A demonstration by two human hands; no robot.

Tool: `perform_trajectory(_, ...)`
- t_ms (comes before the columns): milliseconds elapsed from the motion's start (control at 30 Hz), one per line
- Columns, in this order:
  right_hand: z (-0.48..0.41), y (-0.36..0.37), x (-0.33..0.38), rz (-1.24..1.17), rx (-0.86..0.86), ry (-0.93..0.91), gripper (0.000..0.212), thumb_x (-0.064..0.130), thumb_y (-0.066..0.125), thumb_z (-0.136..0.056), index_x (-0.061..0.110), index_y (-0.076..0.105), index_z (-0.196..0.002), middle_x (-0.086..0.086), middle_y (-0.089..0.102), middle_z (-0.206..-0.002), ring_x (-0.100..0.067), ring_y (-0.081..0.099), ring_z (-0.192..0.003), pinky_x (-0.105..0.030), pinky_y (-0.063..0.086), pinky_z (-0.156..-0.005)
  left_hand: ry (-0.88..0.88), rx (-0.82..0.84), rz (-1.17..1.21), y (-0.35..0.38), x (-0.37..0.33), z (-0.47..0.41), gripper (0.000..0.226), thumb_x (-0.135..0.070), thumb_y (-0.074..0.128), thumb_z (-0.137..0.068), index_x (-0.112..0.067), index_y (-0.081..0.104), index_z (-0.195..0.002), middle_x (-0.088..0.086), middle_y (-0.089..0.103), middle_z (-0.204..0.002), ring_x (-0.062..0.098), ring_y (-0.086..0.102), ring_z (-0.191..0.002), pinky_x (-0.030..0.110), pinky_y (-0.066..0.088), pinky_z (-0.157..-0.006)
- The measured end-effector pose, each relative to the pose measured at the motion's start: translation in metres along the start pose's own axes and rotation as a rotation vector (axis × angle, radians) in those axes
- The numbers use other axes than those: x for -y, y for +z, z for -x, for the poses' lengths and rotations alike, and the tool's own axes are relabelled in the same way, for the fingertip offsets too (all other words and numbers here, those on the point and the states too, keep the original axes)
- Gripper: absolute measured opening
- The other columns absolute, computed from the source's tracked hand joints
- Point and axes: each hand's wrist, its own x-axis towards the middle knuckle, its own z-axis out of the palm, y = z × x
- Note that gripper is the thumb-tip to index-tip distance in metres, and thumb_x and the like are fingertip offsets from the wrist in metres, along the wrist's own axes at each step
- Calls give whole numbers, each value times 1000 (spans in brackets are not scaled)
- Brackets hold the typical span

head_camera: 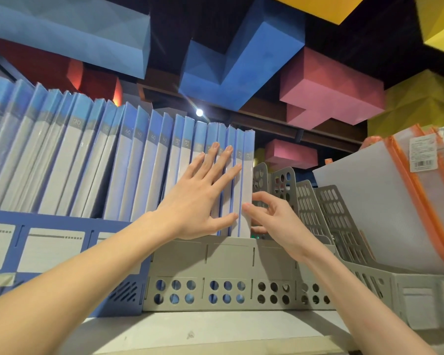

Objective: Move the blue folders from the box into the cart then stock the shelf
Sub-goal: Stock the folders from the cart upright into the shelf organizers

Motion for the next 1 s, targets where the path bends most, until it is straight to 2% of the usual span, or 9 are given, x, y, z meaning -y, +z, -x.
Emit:
perform_trajectory(167, 12, 11, 15, 83, -116, 56, 30, 26, 55, -101, 26, 60, -131, 12, 72, -114, -3, 70, -101, -35, 58, -91, -17, 66, -30, -1, -7, -1, 90, -71, 25, -95, -22, -16, -159, 7, -31, -163, 25, -35, -148, 46, -13, -124)
perform_trajectory(300, 32, 29, 34, 189, -139, 70, 41, 21, 55, -99, 26, 56, -140, 22, 67, -112, 11, 62, -95, -3, 46, -73, -42, 199, 18, -20, -11, 0, 85, -69, 27, -97, -27, -11, -160, 7, -33, -162, 26, -38, -146, 46, -13, -124)
perform_trajectory(367, 46, 35, 48, 232, -165, 87, 40, 24, 57, -100, 23, 54, -139, 23, 62, -104, 15, 55, -84, 1, 40, -67, -70, 297, 77, -40, -16, 5, 79, -65, 33, -99, -30, -3, -161, 6, -25, -164, 25, -31, -149, 44, -9, -126)
perform_trajectory(400, 54, 36, 53, 247, -177, 92, 41, 25, 57, -99, 20, 53, -140, 20, 62, -109, 12, 55, -87, -1, 41, -75, -82, 339, 107, -51, -21, 9, 76, -63, 35, -100, -32, 0, -161, 7, -19, -167, 25, -24, -152, 44, -4, -126)
perform_trajectory(500, 76, 37, 62, 262, -206, 135, 42, 28, 60, -97, 17, 57, -137, 1, 63, -131, -8, 59, -114, -31, 48, -102, -108, 402, 225, -83, -38, 26, 72, -57, 39, -101, -36, 6, -161, 9, 7, -168, 25, -2, -156, 45, 14, -126)
perform_trajectory(600, 110, 45, 74, 178, -237, 141, 25, 22, 59, -97, 16, 65, -121, 0, 71, -112, -11, 69, -100, -38, 57, -93, -166, 363, 306, -120, -57, 60, 64, -50, 43, -102, -33, 20, -159, 4, 30, -163, 21, 18, -154, 44, 28, -121)
perform_trajectory(733, 175, 71, 105, -108, -283, 164, 17, 10, 51, -101, 8, 67, -104, -7, 77, -86, -22, 72, -77, -29, 57, -67, -359, 191, 481, -177, -87, 122, 52, -46, 45, -103, -33, 36, -152, 0, 60, -141, 22, 64, -114, 36, 47, -96)
perform_trajectory(800, 210, 94, 117, -213, -244, 190, 16, 13, 52, -102, 8, 67, -104, -7, 77, -85, -25, 72, -75, -27, 55, -64, -454, 128, 529, -202, -103, 166, 43, -47, 46, -101, -33, 48, -142, -4, 70, -124, 16, 68, -86, 32, 48, -84)
perform_trajectory(1000, 320, 199, 156, -439, -78, 230, 15, 13, 54, -101, 5, 65, -106, -7, 77, -85, -19, 71, -69, -28, 55, -62, -758, 146, 588, -279, -145, 330, 29, -49, 49, -94, -34, 62, -115, -13, 72, -79, 4, 69, -72, 35, 56, -72)
